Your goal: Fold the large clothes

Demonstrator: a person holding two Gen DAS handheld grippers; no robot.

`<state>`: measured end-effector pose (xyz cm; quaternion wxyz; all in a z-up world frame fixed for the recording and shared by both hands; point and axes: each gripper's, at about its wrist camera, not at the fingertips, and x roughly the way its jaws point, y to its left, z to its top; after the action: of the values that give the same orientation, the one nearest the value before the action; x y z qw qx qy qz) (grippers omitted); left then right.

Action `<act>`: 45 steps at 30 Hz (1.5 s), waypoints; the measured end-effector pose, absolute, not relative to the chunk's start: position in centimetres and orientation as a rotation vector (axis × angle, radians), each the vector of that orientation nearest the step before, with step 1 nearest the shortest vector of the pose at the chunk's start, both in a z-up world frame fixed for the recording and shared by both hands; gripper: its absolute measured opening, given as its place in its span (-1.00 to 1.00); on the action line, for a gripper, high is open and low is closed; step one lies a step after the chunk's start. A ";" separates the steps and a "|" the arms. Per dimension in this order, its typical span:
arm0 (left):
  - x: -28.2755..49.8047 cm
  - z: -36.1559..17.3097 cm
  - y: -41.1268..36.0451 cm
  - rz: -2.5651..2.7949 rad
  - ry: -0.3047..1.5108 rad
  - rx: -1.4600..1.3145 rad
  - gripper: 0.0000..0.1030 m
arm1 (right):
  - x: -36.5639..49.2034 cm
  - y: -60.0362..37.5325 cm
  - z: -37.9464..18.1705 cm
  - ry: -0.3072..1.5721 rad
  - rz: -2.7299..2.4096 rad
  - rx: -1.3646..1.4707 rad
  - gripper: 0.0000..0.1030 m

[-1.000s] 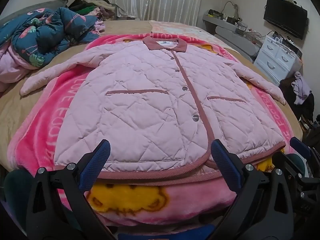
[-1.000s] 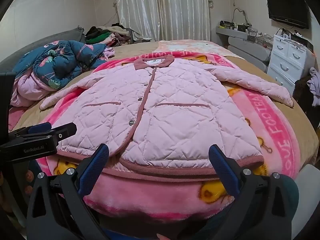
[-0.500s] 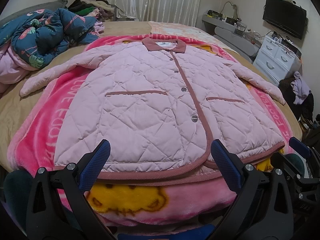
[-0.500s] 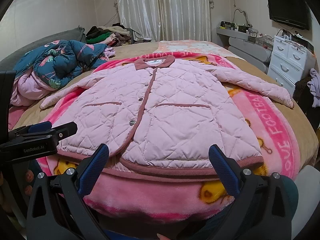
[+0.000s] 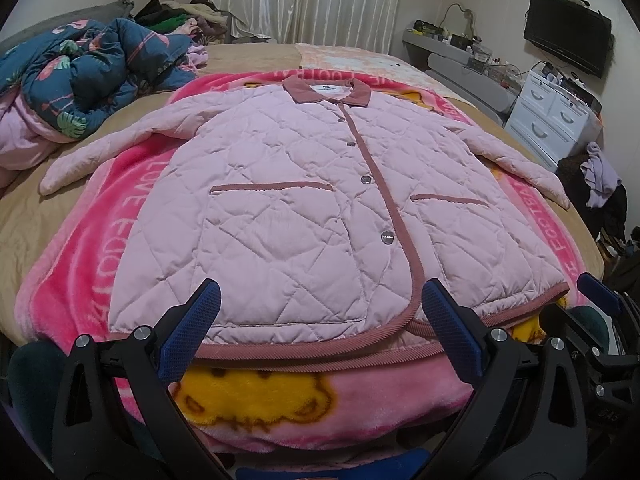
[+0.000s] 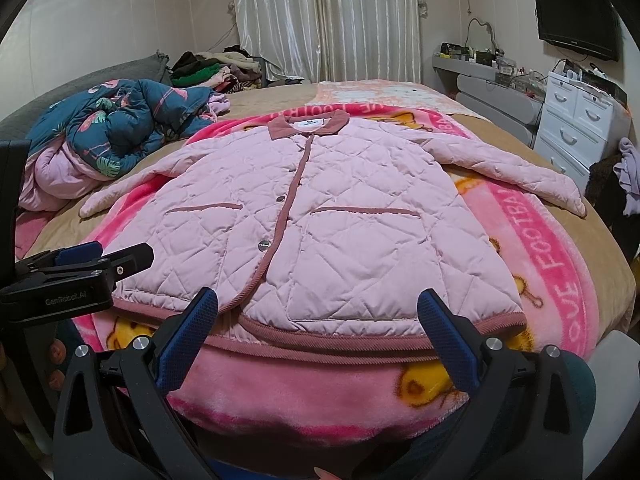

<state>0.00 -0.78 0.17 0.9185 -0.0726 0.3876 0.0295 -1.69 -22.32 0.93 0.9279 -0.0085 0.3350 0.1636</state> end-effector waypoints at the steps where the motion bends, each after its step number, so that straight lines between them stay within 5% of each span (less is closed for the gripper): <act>1: 0.0 0.2 -0.7 0.060 0.796 -0.150 0.82 | -1.7 -22.5 1.0 0.686 0.335 -0.016 0.92; 26: 0.8 0.0 -0.9 0.051 0.818 -0.144 0.83 | -1.1 -22.3 0.6 0.696 0.323 -0.023 0.92; 45: 7.6 1.6 0.5 0.075 0.822 -0.139 0.83 | 7.2 -21.5 3.9 0.700 0.327 -0.018 0.92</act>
<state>7.60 0.53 1.58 0.9137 -0.0675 0.3991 0.0365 7.24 -21.53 3.86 0.9263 -0.0089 0.3411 0.1595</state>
